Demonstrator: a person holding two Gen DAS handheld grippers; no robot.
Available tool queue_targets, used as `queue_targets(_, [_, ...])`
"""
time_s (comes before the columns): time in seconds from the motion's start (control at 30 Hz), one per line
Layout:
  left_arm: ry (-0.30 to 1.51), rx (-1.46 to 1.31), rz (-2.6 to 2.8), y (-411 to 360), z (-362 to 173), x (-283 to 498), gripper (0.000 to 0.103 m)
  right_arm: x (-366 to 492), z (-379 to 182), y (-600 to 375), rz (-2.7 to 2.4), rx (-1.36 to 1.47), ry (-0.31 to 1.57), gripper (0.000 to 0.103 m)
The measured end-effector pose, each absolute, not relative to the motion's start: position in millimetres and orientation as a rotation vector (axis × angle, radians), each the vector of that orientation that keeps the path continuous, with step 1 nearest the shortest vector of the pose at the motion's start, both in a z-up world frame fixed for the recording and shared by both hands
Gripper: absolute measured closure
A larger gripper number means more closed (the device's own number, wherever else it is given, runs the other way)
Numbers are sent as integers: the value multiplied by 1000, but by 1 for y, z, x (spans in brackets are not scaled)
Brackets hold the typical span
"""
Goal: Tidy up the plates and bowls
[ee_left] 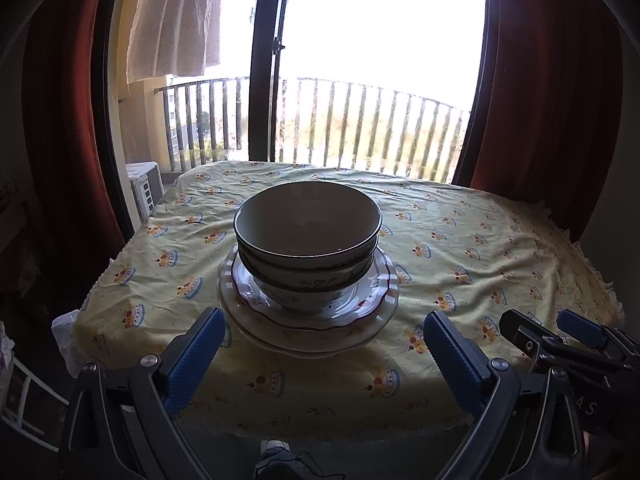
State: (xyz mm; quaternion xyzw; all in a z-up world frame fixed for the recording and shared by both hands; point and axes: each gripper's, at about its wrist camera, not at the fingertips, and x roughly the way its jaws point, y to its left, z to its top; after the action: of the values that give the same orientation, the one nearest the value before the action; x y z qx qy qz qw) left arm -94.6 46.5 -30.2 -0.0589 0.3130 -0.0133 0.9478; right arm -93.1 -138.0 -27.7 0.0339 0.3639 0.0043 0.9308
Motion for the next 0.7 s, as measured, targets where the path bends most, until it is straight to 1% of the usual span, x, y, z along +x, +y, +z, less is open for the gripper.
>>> queue_targets(0.7, [621,-114,-31,44,-28,-97,1,-96,-28,-139,-1,68,744,15])
